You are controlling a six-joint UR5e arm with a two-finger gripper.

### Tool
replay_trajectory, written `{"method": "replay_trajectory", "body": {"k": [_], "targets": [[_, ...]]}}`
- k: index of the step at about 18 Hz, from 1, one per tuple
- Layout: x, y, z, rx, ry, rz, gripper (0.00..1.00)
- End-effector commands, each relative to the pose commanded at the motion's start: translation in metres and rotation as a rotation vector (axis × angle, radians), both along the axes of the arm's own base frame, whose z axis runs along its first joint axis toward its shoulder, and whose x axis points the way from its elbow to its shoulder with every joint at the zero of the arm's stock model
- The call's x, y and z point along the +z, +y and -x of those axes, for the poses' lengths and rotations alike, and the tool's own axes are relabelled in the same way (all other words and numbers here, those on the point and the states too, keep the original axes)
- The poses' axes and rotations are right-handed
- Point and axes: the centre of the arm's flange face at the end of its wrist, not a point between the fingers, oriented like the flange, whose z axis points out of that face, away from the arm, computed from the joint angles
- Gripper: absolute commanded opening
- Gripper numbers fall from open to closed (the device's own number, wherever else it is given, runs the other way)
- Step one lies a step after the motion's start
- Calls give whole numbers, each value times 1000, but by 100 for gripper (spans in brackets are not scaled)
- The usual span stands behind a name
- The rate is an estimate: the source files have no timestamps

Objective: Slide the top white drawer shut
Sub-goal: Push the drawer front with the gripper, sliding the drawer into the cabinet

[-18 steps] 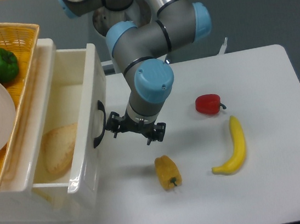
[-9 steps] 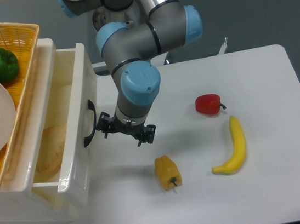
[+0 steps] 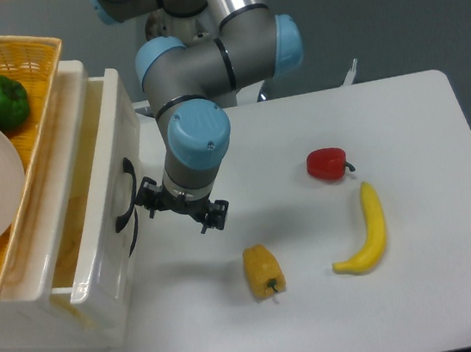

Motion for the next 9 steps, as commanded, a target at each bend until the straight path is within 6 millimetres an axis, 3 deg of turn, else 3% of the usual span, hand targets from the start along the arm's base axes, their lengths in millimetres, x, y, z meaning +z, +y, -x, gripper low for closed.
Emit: {"method": "replay_trajectory", "body": {"k": [9], "targets": [[5,11,-13,-34,11,-12,100]]}}
